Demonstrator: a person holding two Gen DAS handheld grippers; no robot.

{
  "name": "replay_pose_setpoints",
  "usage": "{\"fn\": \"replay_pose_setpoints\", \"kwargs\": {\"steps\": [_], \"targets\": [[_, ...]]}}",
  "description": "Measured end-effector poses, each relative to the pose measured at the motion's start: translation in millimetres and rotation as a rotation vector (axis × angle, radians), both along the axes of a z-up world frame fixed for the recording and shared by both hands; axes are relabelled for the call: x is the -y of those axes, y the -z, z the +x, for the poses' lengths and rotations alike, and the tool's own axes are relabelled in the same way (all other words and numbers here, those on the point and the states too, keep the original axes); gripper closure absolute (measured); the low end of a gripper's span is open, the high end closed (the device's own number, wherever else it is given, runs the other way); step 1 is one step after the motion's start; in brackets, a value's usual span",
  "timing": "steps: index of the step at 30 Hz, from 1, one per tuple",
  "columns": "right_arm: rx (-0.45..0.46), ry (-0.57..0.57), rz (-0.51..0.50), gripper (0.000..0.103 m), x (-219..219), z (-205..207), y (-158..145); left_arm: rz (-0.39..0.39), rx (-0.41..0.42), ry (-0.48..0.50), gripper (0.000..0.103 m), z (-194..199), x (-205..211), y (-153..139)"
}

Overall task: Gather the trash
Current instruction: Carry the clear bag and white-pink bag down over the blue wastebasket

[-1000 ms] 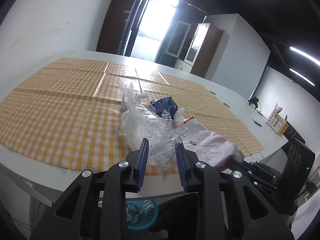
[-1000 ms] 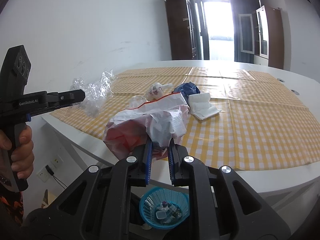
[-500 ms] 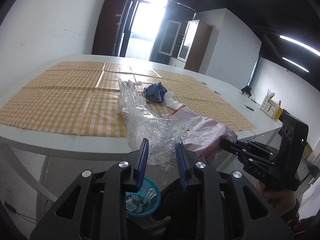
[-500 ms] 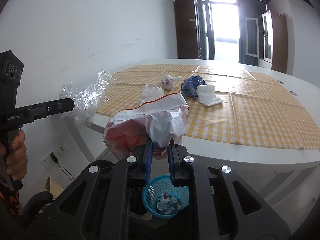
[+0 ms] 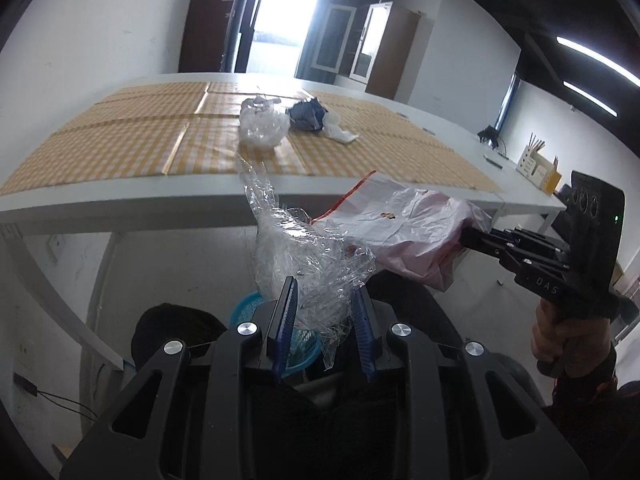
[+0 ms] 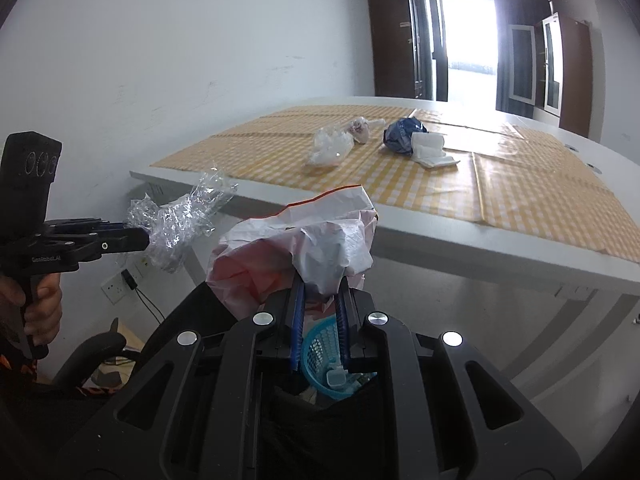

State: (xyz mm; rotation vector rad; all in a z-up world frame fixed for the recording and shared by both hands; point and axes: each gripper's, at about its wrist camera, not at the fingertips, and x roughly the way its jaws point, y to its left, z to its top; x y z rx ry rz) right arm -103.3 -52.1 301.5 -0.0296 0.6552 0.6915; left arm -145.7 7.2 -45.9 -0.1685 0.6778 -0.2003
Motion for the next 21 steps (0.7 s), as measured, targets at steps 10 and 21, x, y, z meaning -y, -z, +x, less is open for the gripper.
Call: {"fn": "replay_pose_setpoints", "kwargs": {"steps": [10, 21], "targets": [[-0.111, -0.031, -0.104, 0.09, -22, -1, 62, -0.046, -0.167, 0.042, 0.076, 21, 8, 63], [-0.259, 0.024, -0.206, 0.09, -56, 33, 138, -0.008, -0.287, 0.005, 0.077, 74, 2, 131]]}}
